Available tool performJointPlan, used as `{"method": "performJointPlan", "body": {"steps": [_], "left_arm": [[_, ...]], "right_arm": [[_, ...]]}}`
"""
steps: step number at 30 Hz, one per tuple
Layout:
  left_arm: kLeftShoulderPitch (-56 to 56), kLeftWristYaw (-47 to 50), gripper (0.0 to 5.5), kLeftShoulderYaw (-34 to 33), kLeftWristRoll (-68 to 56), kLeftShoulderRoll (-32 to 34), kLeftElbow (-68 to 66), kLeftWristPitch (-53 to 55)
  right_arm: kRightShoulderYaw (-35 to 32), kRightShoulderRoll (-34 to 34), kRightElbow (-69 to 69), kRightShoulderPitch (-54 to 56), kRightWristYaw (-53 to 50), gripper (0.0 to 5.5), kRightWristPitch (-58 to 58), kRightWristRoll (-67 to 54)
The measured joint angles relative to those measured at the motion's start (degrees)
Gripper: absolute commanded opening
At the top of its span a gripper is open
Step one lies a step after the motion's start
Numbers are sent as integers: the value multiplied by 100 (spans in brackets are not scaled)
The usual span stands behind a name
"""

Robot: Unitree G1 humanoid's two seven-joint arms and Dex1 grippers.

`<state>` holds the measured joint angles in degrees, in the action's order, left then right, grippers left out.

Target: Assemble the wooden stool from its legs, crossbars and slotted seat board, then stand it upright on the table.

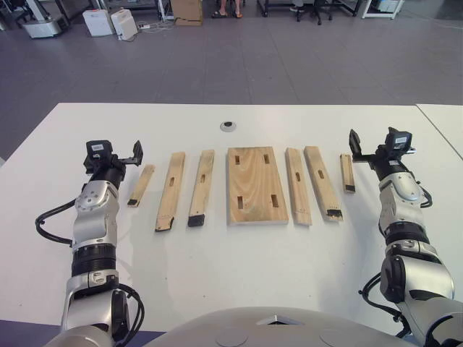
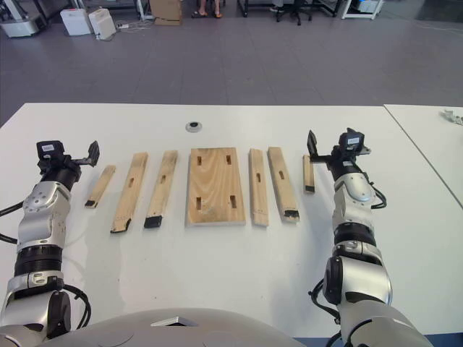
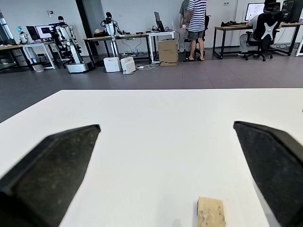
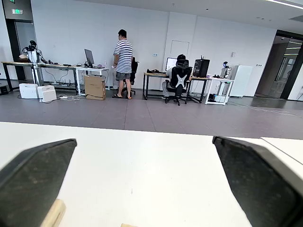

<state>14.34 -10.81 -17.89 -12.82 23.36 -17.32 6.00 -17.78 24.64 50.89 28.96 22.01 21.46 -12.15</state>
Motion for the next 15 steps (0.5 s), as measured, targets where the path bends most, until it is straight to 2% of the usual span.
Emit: {"method": "performJointPlan", "body": {"steps": [11, 15], "left_arm": [[-333, -422, 520, 80, 5, 90, 0, 32], [-756, -925, 442, 208, -12, 175, -36, 388]], "right_arm": [[-1, 1, -39, 0, 20, 537, -1, -25], [-5, 3, -45, 0, 21, 537, -2, -40]]}}
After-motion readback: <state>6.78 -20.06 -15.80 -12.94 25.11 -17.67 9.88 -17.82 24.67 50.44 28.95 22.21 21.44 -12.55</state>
